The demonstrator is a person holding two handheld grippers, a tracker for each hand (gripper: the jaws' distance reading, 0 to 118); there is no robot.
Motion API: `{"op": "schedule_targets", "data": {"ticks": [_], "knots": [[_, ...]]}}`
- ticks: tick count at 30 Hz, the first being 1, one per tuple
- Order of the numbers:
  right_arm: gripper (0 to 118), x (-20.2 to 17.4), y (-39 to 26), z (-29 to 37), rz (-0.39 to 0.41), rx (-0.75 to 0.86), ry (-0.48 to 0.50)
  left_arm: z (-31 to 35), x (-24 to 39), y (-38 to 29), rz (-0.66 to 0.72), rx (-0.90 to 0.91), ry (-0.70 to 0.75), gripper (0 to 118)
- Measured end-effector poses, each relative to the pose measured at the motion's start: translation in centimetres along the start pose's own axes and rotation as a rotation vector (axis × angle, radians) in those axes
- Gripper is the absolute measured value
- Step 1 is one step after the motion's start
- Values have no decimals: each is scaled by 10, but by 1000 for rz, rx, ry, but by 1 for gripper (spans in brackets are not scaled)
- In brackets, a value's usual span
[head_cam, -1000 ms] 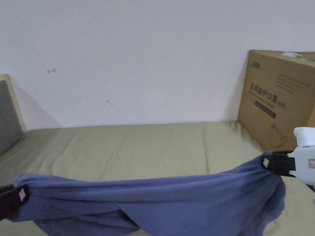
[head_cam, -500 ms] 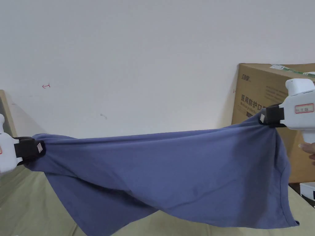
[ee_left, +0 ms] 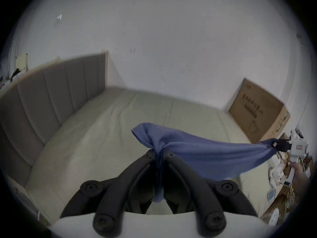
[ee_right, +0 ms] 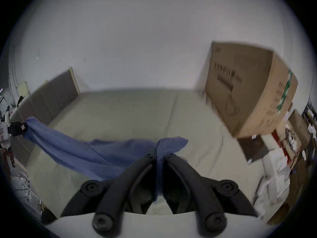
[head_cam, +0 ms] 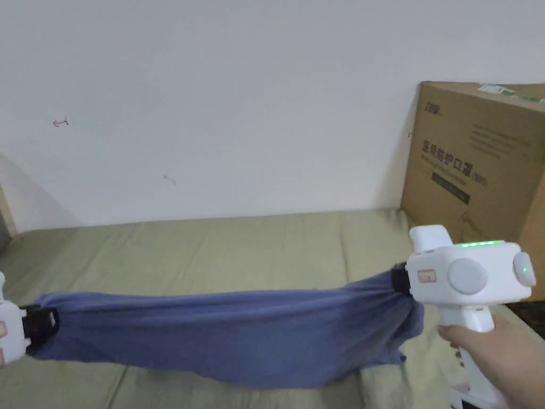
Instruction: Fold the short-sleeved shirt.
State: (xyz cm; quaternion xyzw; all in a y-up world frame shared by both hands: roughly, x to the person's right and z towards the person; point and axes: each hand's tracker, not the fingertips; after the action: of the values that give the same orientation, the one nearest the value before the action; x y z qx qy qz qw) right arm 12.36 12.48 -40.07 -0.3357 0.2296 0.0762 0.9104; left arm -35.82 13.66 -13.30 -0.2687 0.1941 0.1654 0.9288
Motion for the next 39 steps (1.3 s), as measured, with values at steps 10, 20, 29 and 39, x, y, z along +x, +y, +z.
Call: {"op": "schedule_targets", "data": {"ticks": [10, 20, 29, 39], "knots": [[4, 32, -214, -44, -53, -340, 101, -10, -54, -179, -46, -486, -21, 6], [5, 40, -238, 34, -61, -455, 129, 40, -54, -194, -58, -551, -48, 6], [118, 34, -240, 113, -250, -227, 80, 88, -50, -179, 57, -417, -145, 111], [61, 5, -199, 175, -301, 104, 112, 136, 10, -125, 15, -73, -321, 62]]}}
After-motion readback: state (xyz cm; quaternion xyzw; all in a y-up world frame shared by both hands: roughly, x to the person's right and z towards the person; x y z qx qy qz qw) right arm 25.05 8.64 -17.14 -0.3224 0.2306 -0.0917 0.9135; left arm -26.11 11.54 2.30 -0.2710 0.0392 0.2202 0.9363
